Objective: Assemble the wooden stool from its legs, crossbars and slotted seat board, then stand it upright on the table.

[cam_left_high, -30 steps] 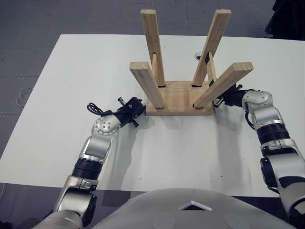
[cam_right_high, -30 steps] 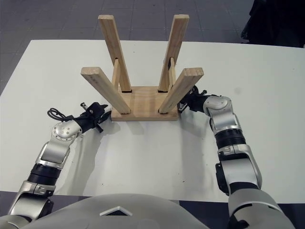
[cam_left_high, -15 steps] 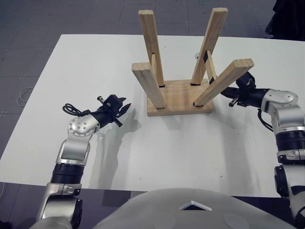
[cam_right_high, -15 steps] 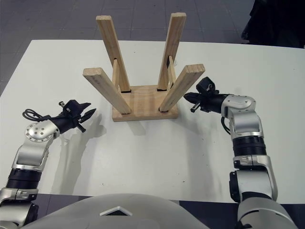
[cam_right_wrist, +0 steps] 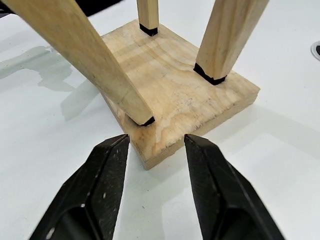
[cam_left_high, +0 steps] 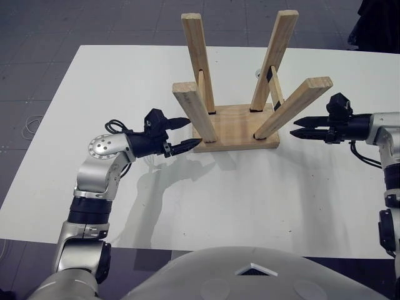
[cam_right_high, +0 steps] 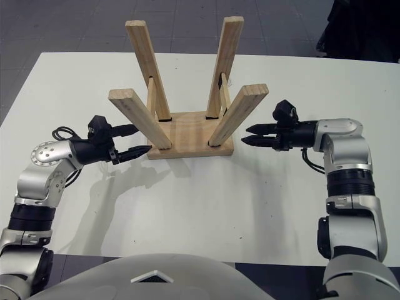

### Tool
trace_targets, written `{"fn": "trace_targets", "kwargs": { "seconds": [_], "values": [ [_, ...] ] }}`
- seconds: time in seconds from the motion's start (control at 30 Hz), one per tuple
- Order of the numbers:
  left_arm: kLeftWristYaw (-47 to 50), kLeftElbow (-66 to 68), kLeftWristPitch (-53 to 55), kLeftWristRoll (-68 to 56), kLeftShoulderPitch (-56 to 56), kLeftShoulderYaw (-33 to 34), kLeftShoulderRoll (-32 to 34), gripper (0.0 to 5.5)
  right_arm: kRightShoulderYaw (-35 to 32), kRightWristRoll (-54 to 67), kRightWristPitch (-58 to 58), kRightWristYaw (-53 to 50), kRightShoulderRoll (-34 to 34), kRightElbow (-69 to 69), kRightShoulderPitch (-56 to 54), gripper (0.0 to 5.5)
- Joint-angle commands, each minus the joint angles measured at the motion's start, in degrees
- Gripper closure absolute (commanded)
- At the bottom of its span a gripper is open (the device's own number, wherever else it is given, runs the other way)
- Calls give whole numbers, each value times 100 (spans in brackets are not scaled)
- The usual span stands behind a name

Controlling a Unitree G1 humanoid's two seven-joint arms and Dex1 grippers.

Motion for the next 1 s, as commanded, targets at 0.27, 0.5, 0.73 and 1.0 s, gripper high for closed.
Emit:
{"fn": "trace_targets", "kwargs": {
  "seconds": [0.27,0.5,0.73,1.0],
  "values": [
    [-244,10,-160,-111,-33,76,61,220,-24,299,287,-13,30,-953,211,348],
    [-294,-720,119,-343,309,521,550,220,-443,732,878,139,-633,-1834,503,348],
    [-302,-1180,677,-835,-271,780,810,220,-801,1364,1632,-218,-691,-2502,31,348],
    [-702,-1132,1037,-1122,-576,550,879,220,-692,1631,1787,-297,-611,-2709,14,348]
  ]
}}
